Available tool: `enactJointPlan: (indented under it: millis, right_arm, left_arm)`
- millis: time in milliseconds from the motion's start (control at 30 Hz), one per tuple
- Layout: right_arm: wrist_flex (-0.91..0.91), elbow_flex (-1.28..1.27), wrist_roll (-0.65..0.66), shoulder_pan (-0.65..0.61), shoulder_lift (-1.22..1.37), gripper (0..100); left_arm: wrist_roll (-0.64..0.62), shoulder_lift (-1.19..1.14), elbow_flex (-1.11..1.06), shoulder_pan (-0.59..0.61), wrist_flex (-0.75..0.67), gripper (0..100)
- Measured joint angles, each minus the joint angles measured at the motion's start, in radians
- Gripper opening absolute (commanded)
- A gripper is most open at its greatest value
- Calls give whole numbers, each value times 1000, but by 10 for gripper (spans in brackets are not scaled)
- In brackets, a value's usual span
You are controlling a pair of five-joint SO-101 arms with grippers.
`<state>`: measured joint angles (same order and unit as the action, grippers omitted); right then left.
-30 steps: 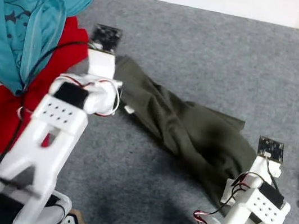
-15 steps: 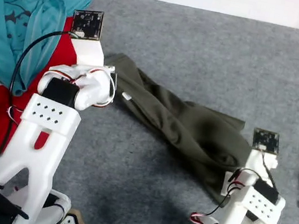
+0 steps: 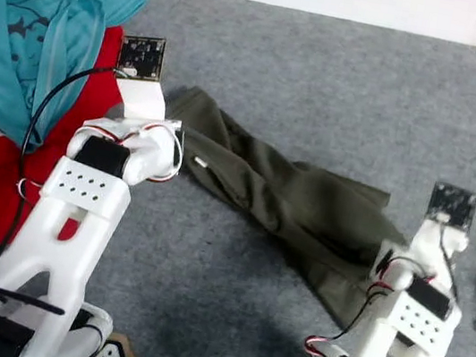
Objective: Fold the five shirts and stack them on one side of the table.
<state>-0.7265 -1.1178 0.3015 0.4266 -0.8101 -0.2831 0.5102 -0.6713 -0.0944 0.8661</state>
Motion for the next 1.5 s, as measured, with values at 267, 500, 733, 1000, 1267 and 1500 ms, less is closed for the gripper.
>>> enactJointPlan:
  millis: [267,500,733,1000,1267,1500]
  right_arm:
    - [-37,267,-3,11,356,13]
    - [-252,265,20,11,390,203]
    - [-219,12,60,11,103,304]
    - [-100,-92,41,-31,172,142]
    - [-9,23,-32,-66,413,12]
    - [-9,261,-106,20,628,8]
  left_arm:
    - [-2,6,-71,2,-83,10]
    - [-2,6,-83,2,-115,10]
    - [-2,6,-83,2,-115,10]
    - [-2,6,-83,2,-115,10]
    - [-2,6,-104,2,-115,10]
    - [-3,6,-107,2,-121,10]
